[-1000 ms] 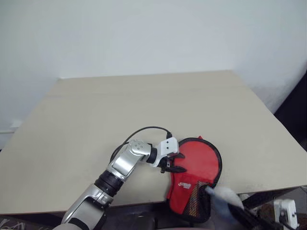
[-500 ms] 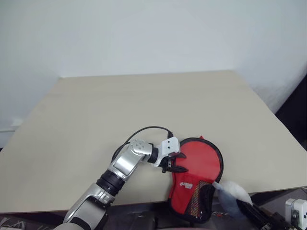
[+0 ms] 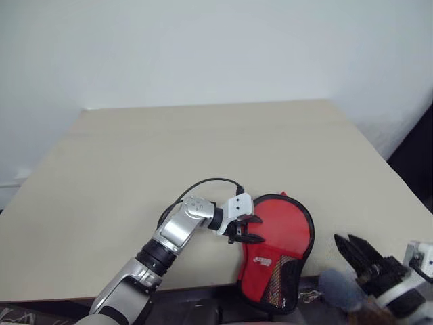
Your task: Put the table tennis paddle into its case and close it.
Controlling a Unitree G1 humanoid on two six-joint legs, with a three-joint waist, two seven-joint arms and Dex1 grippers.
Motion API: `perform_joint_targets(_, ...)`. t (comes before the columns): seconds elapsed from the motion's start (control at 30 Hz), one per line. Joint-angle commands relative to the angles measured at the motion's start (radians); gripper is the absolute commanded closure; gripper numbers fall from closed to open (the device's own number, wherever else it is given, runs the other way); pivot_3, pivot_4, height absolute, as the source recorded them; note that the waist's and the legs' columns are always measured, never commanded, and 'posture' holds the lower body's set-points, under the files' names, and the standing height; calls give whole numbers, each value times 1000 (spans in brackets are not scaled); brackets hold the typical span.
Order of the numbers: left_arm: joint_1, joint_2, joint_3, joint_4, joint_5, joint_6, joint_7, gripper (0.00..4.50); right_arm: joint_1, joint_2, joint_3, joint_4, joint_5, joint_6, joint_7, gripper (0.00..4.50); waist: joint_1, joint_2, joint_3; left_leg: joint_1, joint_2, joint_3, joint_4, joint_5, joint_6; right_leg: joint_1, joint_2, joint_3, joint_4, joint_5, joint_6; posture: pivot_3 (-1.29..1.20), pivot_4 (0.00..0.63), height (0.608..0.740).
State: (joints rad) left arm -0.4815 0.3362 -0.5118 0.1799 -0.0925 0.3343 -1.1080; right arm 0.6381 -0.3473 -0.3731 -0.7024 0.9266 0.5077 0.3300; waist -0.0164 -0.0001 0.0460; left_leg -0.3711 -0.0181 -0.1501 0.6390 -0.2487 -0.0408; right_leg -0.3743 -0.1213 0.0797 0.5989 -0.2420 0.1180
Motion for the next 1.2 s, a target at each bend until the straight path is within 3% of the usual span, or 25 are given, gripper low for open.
perform_joint_targets(0.03,25,18,-28,63,55,40,23,1733,-50,10,2,2,6,2,-47,1779,3,0,0,0,0,0,0,0,0,0,0,0,1,0,0,0,0,740)
perform_joint_targets(0.4,-18,-15,108,73,-54,31,18,1733,-240,-8,-115,12,132,-29,-126,1779,4,1,1,4,-1,2,0,0,0,-1,1,3,6,0,0,0,0,740)
perform_joint_targets(0.6,-87,17,279,-78,-250,240,-15,1733,-418,-119,-144,30,223,2,-159,1779,-5,0,10,-7,-1,2,1,4,6,-10,2,4,10,1,0,0,0,740)
perform_joint_targets(0.87,17,231,399,-350,-355,407,-15,1733,-624,-301,59,303,144,226,-90,1779,-7,-2,14,-6,-1,3,-3,5,7,-12,4,9,11,3,1,0,0,740)
perform_joint_targets(1.2,278,411,520,-537,-434,483,28,1733,-838,-308,283,555,-73,366,6,1779,-6,-1,19,-6,-1,6,-1,5,7,-13,4,11,12,3,0,0,0,740)
